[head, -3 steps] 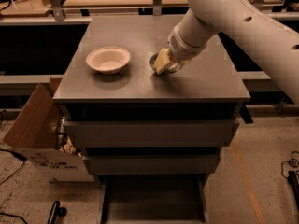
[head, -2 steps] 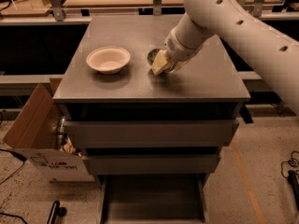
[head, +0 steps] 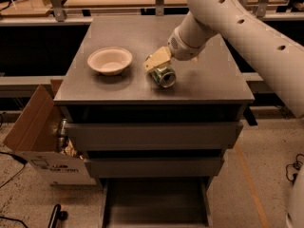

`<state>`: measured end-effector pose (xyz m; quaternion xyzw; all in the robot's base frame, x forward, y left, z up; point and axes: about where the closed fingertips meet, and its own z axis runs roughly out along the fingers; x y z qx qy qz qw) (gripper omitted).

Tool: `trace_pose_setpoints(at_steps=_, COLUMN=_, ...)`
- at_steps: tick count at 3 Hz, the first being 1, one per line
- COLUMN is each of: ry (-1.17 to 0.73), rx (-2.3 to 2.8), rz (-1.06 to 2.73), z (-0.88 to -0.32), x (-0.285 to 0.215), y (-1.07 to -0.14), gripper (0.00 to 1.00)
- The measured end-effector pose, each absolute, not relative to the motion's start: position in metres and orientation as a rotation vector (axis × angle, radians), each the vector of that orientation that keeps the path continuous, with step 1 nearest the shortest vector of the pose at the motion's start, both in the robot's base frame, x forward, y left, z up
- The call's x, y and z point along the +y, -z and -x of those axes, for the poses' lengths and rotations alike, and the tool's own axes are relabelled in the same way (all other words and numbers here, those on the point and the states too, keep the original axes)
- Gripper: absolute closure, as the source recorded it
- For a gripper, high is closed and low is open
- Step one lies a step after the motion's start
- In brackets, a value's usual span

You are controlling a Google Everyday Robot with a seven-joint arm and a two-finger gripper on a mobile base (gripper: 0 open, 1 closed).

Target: Pick green can from bottom drawer and place on counter

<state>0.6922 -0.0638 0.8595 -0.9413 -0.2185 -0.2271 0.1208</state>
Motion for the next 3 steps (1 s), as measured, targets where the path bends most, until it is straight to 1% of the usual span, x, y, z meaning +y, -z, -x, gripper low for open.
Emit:
trace_pose_setpoints(at_steps=1, ry=0.672, rx=-0.601, rz=2.752, z=-0.691, x=-0.077, y=-0.872, gripper=0.0)
trace_pose_setpoints(at_steps=2, ry=0.615, rx=-0.461, rz=2.686, z=-0.683, x=-0.103, y=-0.896, gripper=0.0)
trace_pose_setpoints(at_steps=3, ry=0.617, rx=-0.47, rz=2.691, z=-0.685, x=-0.101, y=-0.891, gripper=0.0)
